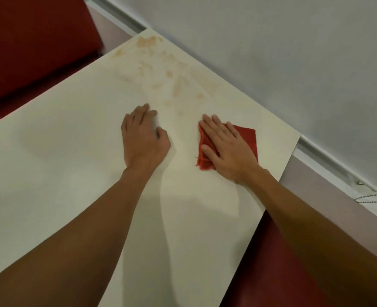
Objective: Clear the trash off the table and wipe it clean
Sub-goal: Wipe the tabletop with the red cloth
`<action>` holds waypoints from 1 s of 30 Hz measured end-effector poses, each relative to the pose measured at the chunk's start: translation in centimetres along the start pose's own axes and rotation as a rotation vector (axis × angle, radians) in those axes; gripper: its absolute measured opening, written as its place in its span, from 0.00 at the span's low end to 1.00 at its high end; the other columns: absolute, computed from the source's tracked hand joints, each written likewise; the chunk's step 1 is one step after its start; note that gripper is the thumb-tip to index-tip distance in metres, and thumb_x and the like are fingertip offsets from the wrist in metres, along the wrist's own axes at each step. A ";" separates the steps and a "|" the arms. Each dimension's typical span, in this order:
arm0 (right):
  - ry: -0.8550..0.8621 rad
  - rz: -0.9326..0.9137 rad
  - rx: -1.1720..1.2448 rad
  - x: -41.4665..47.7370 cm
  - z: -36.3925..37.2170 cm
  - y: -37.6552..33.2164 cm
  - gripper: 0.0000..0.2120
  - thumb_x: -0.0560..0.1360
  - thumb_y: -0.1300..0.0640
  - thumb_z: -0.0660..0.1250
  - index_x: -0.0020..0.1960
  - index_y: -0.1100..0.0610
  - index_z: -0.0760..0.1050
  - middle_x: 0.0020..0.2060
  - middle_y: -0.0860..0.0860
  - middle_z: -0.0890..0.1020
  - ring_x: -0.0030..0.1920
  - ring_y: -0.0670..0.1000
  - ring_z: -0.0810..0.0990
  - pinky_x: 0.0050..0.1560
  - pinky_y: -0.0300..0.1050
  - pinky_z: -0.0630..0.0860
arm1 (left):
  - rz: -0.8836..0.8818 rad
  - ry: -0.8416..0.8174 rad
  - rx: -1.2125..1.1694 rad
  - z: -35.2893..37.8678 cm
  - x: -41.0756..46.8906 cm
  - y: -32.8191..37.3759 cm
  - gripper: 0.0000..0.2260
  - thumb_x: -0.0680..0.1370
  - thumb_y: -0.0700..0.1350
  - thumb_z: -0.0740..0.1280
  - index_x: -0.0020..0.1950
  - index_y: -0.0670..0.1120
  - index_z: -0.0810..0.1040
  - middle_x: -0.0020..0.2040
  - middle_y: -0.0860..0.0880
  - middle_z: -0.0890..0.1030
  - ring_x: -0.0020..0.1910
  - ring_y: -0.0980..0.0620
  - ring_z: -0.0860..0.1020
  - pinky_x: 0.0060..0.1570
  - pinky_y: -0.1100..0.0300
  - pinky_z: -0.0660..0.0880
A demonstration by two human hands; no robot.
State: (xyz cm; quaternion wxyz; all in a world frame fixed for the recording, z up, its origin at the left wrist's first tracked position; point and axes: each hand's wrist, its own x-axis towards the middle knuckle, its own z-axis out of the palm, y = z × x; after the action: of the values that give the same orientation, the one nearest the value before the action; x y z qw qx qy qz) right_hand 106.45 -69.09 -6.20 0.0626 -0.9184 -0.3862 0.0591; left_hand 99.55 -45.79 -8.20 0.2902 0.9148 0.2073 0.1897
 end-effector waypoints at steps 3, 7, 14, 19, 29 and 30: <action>0.031 0.271 -0.003 1.4 -0.3 2.5 0.31 0.87 0.39 0.41 0.86 0.50 0.43 0.85 0.45 0.44 0.84 0.45 0.39 0.84 0.56 0.45 | -0.015 -0.007 -0.014 0.2 0.0 0.1 0.22 0.76 0.44 0.62 0.70 0.44 0.78 0.77 0.47 0.72 0.79 0.48 0.64 0.82 0.50 0.52; 0.061 0.401 0.028 7.9 0.4 -1.1 0.34 0.85 0.39 0.41 0.86 0.54 0.43 0.85 0.49 0.44 0.84 0.50 0.40 0.83 0.58 0.43 | -0.024 -0.013 -0.001 0.2 0.0 0.0 0.22 0.77 0.45 0.63 0.71 0.44 0.77 0.78 0.48 0.71 0.80 0.49 0.63 0.82 0.49 0.52; 0.018 0.137 -0.019 2.5 0.1 1.1 0.31 0.87 0.39 0.44 0.86 0.49 0.43 0.85 0.44 0.45 0.84 0.45 0.40 0.84 0.55 0.45 | -0.027 0.000 -0.013 0.3 0.1 -0.2 0.21 0.78 0.45 0.63 0.71 0.44 0.78 0.78 0.48 0.72 0.80 0.49 0.64 0.82 0.50 0.52; 0.062 0.390 0.025 9.4 0.6 -2.0 0.34 0.85 0.39 0.41 0.86 0.55 0.44 0.85 0.49 0.45 0.84 0.50 0.40 0.84 0.57 0.42 | -0.022 0.003 -0.007 0.3 -0.2 -0.2 0.21 0.78 0.45 0.63 0.71 0.44 0.78 0.77 0.47 0.72 0.80 0.49 0.65 0.82 0.49 0.53; 0.081 0.386 0.035 3.2 0.3 1.2 0.33 0.85 0.36 0.40 0.86 0.51 0.45 0.85 0.46 0.46 0.84 0.47 0.42 0.84 0.55 0.44 | -0.024 -0.006 0.009 0.3 -0.1 -0.2 0.20 0.79 0.44 0.65 0.72 0.44 0.77 0.77 0.48 0.72 0.79 0.49 0.65 0.82 0.49 0.53; 0.095 0.435 0.038 4.8 0.3 1.8 0.34 0.85 0.37 0.41 0.86 0.52 0.45 0.85 0.47 0.47 0.84 0.48 0.42 0.84 0.56 0.44 | -0.034 0.002 0.003 0.4 0.0 -0.2 0.20 0.79 0.44 0.65 0.71 0.44 0.78 0.77 0.48 0.73 0.79 0.49 0.66 0.82 0.49 0.53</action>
State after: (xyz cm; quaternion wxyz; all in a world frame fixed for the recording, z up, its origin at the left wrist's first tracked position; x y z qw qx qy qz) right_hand 111.01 -66.83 -7.08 0.0839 -0.9804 -0.1745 0.0350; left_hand 99.71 -45.78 -8.62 0.2917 0.9114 0.2233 0.1852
